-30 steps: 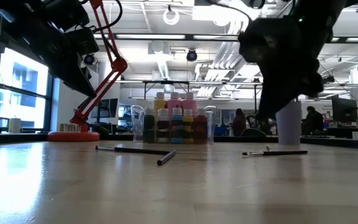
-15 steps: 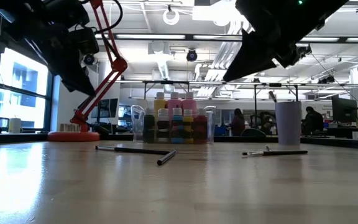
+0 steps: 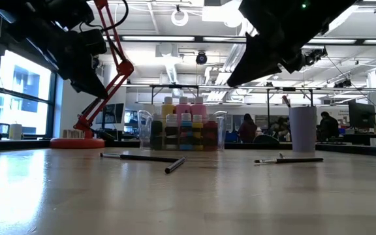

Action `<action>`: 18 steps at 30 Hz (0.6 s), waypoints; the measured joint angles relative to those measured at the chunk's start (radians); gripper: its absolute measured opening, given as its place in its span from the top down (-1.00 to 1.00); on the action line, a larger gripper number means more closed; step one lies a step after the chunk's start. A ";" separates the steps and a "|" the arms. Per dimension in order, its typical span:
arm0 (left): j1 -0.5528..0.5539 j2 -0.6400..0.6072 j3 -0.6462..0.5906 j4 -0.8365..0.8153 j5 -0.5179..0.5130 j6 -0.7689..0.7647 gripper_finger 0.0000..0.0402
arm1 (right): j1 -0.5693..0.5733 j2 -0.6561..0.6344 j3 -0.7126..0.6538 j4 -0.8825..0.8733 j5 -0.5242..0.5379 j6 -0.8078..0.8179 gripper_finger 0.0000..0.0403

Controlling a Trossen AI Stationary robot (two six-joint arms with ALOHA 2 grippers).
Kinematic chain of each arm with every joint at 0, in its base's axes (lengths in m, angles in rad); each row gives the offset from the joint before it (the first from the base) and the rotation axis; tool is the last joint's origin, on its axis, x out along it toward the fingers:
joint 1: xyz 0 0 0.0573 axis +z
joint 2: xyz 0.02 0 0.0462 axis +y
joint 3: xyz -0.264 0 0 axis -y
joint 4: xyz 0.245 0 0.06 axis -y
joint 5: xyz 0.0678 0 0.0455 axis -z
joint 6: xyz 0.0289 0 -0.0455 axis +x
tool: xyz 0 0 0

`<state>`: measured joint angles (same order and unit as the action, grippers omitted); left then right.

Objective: Pick & Place Paint Supplies
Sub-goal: Put the black paint brush into the violet cup

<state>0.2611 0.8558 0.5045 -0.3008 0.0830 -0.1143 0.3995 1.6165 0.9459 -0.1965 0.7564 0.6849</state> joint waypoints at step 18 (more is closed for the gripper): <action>0.000 0.000 0.000 0.000 0.000 0.032 0.49 | -0.016 0.003 0.000 0.044 -0.001 0.003 0.99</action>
<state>0.2611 0.8562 0.5045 -0.3012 0.0833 -0.0823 0.3832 1.6196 0.9459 -0.1521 0.7551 0.6875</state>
